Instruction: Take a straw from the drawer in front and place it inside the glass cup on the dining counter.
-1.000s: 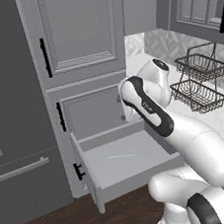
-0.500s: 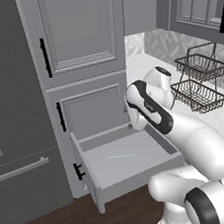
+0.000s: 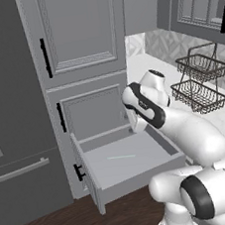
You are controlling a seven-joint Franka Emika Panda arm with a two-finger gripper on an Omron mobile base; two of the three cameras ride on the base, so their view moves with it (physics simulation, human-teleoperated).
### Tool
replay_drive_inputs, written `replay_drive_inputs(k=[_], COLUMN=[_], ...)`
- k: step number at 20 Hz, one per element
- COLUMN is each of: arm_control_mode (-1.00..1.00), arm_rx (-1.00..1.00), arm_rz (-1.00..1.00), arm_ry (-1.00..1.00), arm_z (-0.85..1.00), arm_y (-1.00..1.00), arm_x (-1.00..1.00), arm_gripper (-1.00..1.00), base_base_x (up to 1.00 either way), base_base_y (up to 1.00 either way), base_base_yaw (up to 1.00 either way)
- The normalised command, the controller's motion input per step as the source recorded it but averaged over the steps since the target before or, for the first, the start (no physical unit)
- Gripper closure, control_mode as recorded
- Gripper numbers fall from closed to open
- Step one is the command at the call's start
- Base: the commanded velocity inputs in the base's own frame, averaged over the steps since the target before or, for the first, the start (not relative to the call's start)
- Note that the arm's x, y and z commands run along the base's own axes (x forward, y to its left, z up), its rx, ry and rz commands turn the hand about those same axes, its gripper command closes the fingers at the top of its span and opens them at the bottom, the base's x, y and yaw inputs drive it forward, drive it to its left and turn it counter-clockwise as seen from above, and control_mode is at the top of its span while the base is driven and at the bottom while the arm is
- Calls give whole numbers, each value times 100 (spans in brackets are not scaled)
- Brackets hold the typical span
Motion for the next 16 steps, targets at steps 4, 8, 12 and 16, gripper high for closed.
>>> replay_drive_inputs(k=[4, 8, 12, 16], arm_control_mode=[-100, -100, -100, -100], arm_rx=[-9, -10, -13, -14], arm_rz=[0, 0, 0, 0], arm_ry=[7, 0, 0, 0], arm_z=[-23, -27, -34, -33], arm_y=[0, 0, 0, 0], arm_x=[9, -3, -10, -3], arm_gripper=[-100, -100, -100, -100], base_base_x=[0, 0, 0, 0], base_base_y=[0, 0, 0, 0], base_base_yaw=[0, 0, 0, 0])
